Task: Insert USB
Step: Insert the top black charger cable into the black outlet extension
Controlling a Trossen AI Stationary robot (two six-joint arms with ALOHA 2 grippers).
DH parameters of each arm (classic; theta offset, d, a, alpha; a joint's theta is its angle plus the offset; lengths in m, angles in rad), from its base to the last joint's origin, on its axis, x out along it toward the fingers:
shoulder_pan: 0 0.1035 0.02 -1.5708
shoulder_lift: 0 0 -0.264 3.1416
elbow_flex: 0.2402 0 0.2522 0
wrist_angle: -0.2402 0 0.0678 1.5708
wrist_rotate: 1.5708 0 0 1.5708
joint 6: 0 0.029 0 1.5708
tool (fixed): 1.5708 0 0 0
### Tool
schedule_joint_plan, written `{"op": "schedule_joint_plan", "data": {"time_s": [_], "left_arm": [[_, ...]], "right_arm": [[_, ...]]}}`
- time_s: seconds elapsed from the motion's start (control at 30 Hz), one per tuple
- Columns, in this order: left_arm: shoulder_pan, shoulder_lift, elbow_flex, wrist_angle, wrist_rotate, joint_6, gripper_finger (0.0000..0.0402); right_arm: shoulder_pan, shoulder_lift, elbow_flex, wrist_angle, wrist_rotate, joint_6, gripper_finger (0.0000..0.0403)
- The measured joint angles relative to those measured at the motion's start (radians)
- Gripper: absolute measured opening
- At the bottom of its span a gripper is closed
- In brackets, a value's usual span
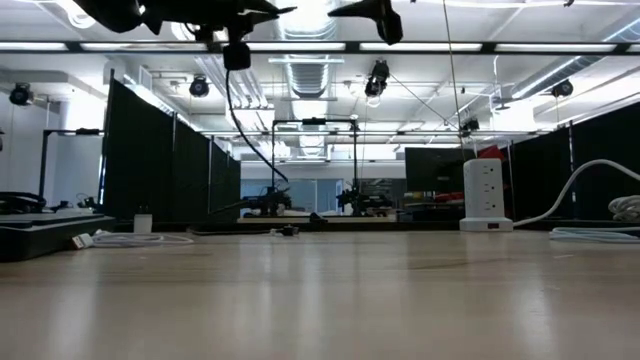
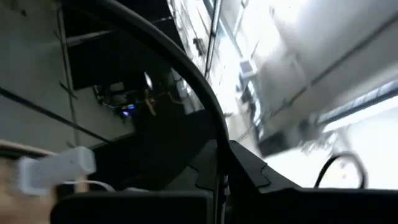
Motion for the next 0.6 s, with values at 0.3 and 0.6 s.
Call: {"op": "schedule_joint_plan", "data": {"time_s": [0.3,0.6], "left_arm": [[-0.020,-0.007,-0.002,-0.168,0.008,-0.077,0.0000],[-0.026,-0.011,-0.005,-0.020,0.001,-0.419,0.0000]], "right_arm": [[0.064,0.000,0.000,-0.141,0.153,-0.258,0.0199],[0.072,-0.005,0.070,-0.123,0.155,-0.218,0.0199]]}}
